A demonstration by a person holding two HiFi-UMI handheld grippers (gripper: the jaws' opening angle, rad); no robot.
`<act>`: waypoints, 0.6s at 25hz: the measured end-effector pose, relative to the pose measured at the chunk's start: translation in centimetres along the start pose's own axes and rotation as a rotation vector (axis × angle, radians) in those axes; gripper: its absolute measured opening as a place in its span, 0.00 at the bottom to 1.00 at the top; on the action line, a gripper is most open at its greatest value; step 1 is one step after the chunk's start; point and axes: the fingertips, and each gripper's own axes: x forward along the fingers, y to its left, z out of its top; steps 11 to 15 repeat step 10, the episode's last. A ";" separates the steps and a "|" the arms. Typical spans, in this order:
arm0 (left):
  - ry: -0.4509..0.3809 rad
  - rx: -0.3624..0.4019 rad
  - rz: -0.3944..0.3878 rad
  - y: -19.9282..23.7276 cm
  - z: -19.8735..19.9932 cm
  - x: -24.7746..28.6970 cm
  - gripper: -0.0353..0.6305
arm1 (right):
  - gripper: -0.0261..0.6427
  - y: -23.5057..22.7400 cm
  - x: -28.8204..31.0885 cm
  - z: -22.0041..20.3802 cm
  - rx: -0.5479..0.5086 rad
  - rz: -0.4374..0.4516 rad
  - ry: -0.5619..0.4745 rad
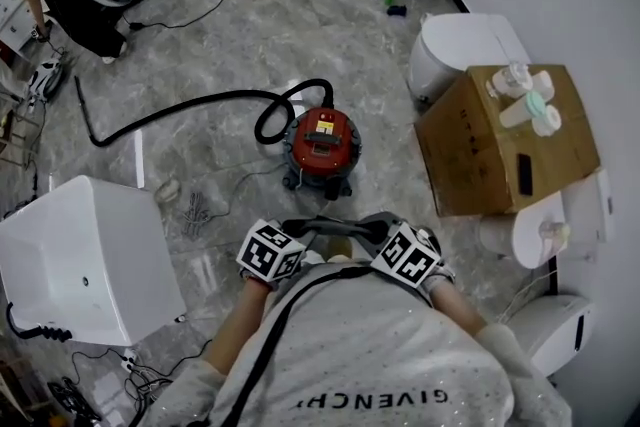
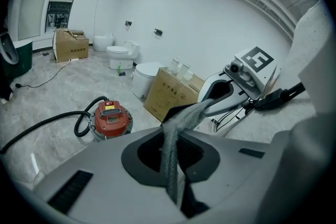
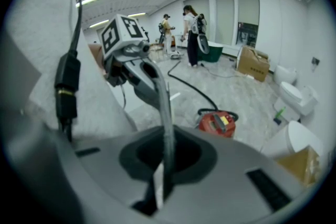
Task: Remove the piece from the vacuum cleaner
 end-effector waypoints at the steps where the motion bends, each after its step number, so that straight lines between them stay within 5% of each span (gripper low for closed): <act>1: -0.001 -0.005 -0.005 0.0 -0.1 0.1 0.10 | 0.08 0.0 0.0 0.0 0.000 0.000 0.004; 15: 0.005 -0.012 -0.023 0.4 -0.4 0.1 0.10 | 0.08 0.1 0.4 0.1 0.004 0.002 0.024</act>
